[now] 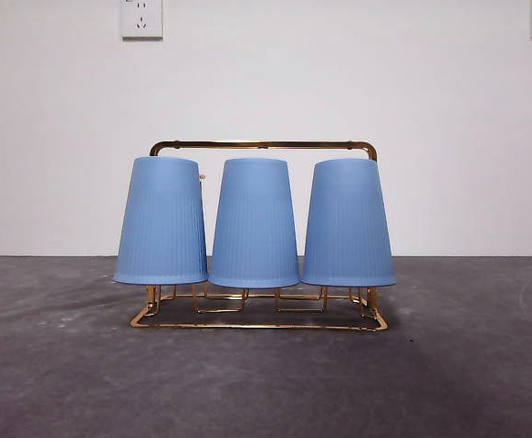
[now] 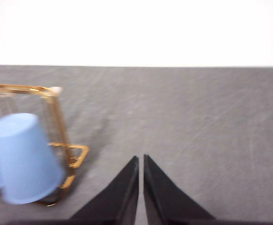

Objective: Pick the top cup and place it on cupholder, pick up the mid cup and place it on cupholder, last pick the bottom cup and place it on cupholder.

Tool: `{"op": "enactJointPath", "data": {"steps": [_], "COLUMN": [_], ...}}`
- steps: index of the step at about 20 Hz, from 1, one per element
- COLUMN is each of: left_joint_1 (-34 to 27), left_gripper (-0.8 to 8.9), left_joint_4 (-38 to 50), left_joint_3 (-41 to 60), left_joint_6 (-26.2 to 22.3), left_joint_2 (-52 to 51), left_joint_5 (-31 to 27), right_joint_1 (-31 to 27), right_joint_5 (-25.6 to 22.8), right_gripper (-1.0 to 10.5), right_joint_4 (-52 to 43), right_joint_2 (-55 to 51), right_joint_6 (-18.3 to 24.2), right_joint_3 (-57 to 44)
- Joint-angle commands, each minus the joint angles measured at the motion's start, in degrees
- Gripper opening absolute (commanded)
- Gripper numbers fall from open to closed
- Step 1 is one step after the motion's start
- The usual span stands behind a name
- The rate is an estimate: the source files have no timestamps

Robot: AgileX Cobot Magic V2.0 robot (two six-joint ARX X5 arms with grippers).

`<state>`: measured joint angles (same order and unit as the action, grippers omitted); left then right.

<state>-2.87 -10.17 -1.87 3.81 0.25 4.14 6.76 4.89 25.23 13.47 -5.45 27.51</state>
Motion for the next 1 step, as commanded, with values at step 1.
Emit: {"op": "enactJointPath", "data": {"steps": [1], "left_joint_1": [-0.1], "left_gripper": [0.06], "left_joint_4": [-0.5], "left_joint_3": [1.1], "left_joint_6": [-0.1], "left_joint_2": [-0.1], "left_joint_5": [-0.3], "right_joint_1": [-7.8], "right_joint_5": [2.4], "right_gripper": [0.1], "right_joint_4": [-16.1], "right_joint_2": [-13.3], "right_joint_6": [5.0], "right_joint_3": [-26.9]}}
